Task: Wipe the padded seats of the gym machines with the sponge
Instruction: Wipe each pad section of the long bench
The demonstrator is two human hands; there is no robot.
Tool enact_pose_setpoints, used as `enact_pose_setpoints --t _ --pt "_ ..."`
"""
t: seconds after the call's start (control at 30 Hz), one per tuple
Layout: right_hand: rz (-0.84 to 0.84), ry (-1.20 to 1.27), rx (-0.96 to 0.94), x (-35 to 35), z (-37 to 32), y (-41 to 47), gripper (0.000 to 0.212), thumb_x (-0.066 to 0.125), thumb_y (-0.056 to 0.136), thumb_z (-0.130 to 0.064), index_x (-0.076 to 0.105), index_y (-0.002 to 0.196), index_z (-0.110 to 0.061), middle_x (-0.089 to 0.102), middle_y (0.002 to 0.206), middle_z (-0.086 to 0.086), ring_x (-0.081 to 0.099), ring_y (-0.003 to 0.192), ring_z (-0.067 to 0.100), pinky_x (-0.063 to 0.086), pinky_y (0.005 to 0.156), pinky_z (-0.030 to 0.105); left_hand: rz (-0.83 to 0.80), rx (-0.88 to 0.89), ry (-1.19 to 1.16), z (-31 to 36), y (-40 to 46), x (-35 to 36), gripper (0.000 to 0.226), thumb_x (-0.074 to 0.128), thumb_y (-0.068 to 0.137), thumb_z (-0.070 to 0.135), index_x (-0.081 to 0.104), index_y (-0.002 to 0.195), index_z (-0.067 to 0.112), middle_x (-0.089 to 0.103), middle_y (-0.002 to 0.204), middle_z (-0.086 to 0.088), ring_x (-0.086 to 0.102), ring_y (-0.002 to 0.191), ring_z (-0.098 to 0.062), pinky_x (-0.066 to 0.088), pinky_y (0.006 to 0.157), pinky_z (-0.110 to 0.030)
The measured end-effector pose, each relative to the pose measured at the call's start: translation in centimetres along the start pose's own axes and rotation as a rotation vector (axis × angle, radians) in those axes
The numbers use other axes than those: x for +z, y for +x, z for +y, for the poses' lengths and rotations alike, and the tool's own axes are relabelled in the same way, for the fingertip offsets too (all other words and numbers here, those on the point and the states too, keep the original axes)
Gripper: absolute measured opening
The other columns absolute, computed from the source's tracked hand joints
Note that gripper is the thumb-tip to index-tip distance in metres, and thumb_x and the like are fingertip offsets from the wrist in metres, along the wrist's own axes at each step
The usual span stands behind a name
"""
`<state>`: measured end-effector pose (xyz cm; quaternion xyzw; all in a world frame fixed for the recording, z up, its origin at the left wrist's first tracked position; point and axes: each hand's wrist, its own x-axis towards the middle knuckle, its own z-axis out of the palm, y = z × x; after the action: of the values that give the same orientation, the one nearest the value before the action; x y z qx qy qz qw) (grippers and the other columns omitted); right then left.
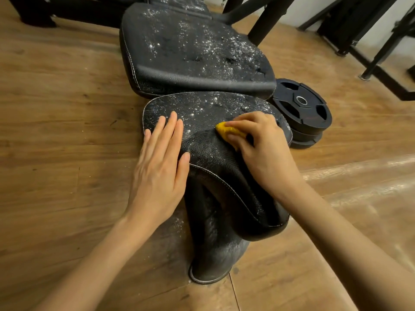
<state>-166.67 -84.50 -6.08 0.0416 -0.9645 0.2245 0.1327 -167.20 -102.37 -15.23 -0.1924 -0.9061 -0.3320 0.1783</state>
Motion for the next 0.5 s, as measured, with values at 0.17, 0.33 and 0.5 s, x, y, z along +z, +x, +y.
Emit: enact_pose_setpoints --t 0.17,0.33,0.5 --pt "0.032 -0.011 -0.093 -2.7 -0.4 -6.4 0.024 0.06 0.092 -0.027 0.073 0.11 -0.017 0.062 0.1 -0.002 0.059 0.092 0.016 0.043 0.082 0.018 0.014 0.005 -0.02 0.0 -0.1 0.2 0.055 0.032 0.103 0.025 0.02 0.154 0.007 0.016 0.163 -0.004 0.006 0.151 -0.016 0.002 0.124 -0.038" --pt "0.029 -0.069 0.027 -0.9 1.6 0.5 0.019 0.066 0.09 -0.022 0.074 0.107 -0.019 0.065 0.097 0.002 0.061 0.094 0.023 0.048 0.085 0.034 0.014 0.011 -0.02 0.0 0.0 0.1 0.055 0.032 0.103 0.025 0.021 0.154 0.006 0.016 0.163 -0.005 0.007 0.151 -0.017 0.002 0.124 -0.037" --pt "0.038 0.034 -0.032 -3.0 -0.5 -6.6 0.022 0.063 0.091 -0.025 0.074 0.11 -0.021 0.068 0.11 -0.009 0.062 0.107 0.006 0.046 0.09 0.018 0.008 0.029 -0.022 -0.1 0.0 0.0 0.056 0.029 0.103 0.026 0.02 0.154 0.006 0.015 0.163 -0.005 0.006 0.151 -0.017 0.001 0.123 -0.037"
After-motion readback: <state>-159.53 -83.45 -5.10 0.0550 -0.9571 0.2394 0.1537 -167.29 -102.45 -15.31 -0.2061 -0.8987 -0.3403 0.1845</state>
